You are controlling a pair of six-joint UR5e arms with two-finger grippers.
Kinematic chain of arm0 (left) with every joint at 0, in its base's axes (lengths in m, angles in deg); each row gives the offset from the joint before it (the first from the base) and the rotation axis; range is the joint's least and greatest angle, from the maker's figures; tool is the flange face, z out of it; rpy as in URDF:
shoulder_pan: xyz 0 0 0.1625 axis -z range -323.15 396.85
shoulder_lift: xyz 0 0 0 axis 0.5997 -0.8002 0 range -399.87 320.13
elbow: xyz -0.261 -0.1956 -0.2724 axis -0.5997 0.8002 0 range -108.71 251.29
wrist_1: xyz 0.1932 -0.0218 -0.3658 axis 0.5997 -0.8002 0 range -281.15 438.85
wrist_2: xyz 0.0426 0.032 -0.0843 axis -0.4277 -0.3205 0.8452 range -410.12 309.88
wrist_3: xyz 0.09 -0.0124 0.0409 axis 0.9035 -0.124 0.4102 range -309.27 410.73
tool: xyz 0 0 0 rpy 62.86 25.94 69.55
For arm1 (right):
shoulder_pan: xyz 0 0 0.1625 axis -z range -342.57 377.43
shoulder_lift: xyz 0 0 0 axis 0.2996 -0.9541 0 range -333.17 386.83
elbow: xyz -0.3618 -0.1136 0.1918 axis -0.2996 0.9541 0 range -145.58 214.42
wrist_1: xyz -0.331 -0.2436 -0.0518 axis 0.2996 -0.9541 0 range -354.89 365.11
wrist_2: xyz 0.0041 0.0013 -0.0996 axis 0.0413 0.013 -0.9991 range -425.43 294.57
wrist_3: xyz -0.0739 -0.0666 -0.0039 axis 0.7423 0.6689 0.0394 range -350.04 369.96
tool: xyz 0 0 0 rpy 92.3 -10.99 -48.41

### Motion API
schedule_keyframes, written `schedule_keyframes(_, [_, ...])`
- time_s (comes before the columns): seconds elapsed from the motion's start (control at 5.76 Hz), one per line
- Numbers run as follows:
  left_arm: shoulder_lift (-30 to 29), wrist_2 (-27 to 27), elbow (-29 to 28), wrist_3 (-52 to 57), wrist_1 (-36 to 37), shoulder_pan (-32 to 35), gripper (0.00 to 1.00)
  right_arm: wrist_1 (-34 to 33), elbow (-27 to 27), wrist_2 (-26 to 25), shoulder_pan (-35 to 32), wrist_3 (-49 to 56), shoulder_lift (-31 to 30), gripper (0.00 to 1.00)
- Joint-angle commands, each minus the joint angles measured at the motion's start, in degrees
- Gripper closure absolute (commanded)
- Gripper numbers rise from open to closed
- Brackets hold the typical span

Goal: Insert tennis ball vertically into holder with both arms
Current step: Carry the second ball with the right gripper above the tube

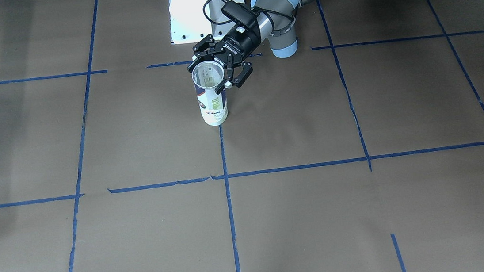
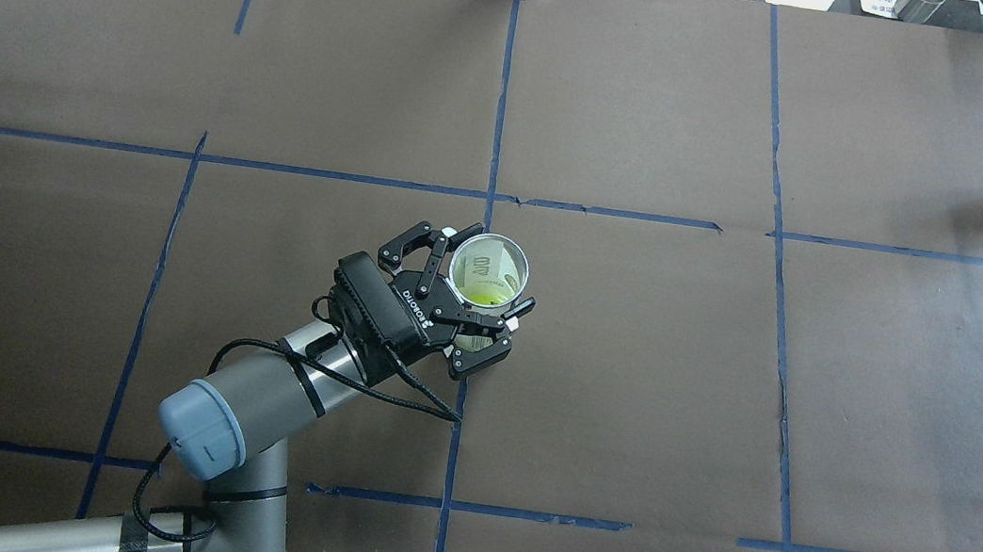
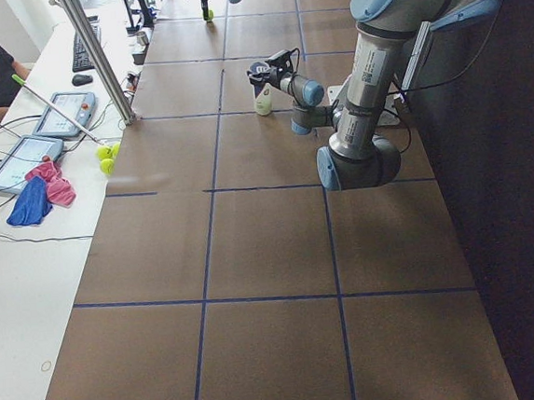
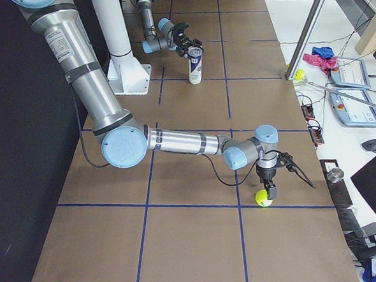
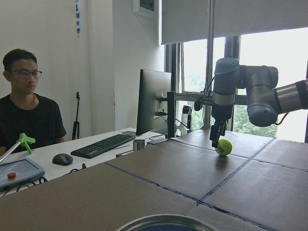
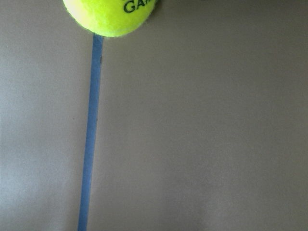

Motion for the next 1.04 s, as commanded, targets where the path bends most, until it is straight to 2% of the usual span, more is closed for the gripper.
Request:
schedule_keyframes(0.0, [-0.06,0.00,0.01,0.00,0.00,0.00,0.03,0.00,0.94,-2.27,1.27,0.35,-0.13,0.03])
schedule_keyframes(0.17, [0.03,0.00,0.27,0.00,0.00,0.00,0.03,0.00,1.03,-3.59,1.28,1.22,-0.13,0.15])
schedule_keyframes(0.35, [0.11,0.00,0.36,0.00,0.00,0.00,0.03,0.00,1.04,-4.12,1.28,1.23,-0.05,0.59])
schedule_keyframes(0.52, [0.11,0.00,0.45,0.00,0.00,0.00,0.03,0.00,0.86,-4.39,1.10,1.76,-0.05,0.99])
schedule_keyframes(0.87, [0.11,0.00,0.62,0.00,0.09,0.00,0.02,0.00,-1.23,-3.78,1.01,1.94,0.91,1.00])
